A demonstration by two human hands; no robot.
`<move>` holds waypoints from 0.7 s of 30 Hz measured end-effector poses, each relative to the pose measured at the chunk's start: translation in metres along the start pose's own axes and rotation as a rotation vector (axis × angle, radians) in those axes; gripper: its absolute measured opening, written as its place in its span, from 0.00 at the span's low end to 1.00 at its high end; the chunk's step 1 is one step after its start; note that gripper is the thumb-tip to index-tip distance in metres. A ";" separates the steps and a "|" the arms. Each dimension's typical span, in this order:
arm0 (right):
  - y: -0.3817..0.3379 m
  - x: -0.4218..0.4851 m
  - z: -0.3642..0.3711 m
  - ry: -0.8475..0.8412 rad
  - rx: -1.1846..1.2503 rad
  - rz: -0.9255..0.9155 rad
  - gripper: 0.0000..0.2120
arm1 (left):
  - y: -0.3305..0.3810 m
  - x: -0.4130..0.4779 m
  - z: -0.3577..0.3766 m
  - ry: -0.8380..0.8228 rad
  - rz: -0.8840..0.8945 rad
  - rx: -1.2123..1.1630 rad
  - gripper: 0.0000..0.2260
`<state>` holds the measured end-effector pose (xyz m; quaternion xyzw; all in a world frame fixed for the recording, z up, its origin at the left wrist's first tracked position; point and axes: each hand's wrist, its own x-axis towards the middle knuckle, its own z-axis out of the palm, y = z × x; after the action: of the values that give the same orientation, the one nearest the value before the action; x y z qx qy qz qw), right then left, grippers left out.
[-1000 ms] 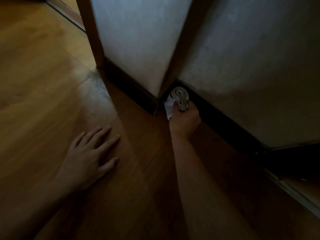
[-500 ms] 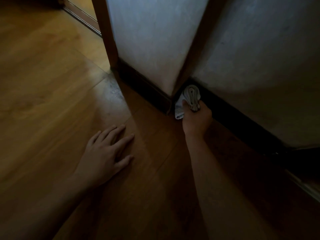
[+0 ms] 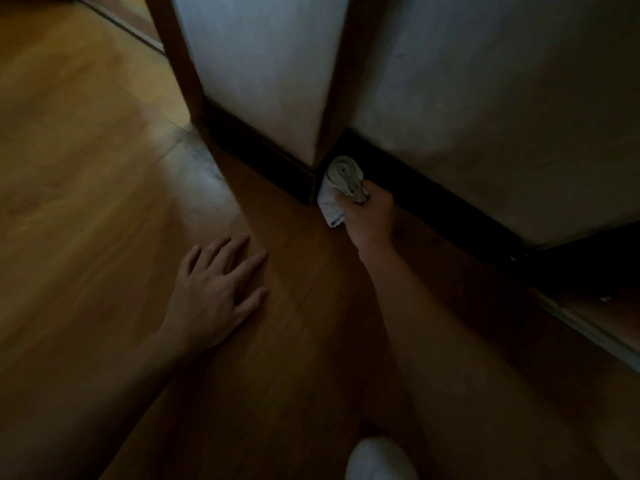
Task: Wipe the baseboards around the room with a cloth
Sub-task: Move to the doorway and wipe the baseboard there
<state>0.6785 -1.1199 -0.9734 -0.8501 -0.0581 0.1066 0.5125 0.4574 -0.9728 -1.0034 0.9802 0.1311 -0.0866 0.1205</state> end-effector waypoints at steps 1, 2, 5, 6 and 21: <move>-0.001 0.003 -0.001 0.020 0.001 0.001 0.07 | 0.003 0.001 0.002 0.000 0.002 0.006 0.30; -0.002 0.005 0.000 0.043 0.003 0.003 0.07 | 0.006 0.003 0.002 -0.001 0.000 0.006 0.30; -0.002 0.008 0.008 0.084 0.012 -0.011 0.06 | 0.015 0.010 -0.001 0.014 0.015 0.004 0.29; 0.001 0.006 0.009 0.082 0.023 -0.018 0.06 | 0.016 0.011 -0.002 0.014 0.013 -0.002 0.29; 0.008 0.018 -0.003 0.228 -0.131 -0.096 0.15 | 0.021 0.020 -0.002 0.020 -0.027 0.024 0.28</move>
<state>0.6970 -1.1223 -0.9814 -0.8845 -0.0470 -0.0192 0.4638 0.4830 -0.9873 -1.0012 0.9806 0.1443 -0.0797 0.1060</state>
